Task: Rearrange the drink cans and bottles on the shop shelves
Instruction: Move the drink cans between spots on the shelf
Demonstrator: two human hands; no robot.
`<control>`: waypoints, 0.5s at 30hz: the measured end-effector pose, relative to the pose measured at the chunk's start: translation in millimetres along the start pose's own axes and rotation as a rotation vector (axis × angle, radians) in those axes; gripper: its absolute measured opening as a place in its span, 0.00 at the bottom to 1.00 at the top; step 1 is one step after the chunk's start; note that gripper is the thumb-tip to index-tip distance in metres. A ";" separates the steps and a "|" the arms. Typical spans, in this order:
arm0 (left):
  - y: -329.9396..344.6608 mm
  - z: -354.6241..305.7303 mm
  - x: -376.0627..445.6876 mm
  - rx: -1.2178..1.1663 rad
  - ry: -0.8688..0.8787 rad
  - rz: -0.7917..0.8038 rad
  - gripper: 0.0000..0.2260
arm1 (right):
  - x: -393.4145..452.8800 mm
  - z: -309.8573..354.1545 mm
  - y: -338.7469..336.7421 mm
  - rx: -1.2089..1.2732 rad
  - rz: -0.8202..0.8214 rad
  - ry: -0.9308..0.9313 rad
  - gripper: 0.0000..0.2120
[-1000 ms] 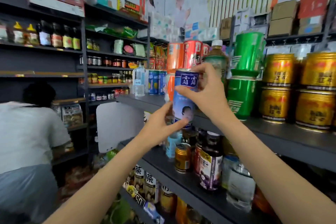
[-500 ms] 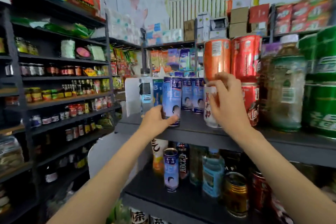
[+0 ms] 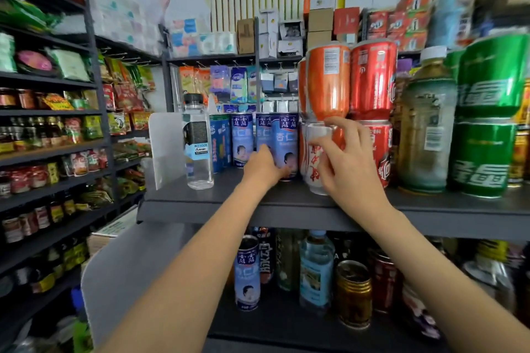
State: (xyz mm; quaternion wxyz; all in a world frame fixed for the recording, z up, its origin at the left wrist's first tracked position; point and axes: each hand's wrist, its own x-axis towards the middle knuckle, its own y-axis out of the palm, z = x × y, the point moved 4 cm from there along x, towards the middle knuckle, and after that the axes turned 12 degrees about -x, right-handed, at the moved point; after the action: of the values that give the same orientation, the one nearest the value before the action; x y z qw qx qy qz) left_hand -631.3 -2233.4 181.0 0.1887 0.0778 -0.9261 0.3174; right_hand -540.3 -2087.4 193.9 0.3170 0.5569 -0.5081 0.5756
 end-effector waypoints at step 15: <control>-58.1 33.9 -96.6 0.156 0.401 -0.218 0.10 | -117.2 83.2 -10.3 0.440 0.139 -0.102 0.09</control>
State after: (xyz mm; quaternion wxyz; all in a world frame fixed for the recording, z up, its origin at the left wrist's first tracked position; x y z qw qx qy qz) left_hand -537.6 -2297.6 150.3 0.3953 0.1271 -0.8290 0.3746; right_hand -483.2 -2139.0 72.1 0.1216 0.6045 -0.4229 0.6640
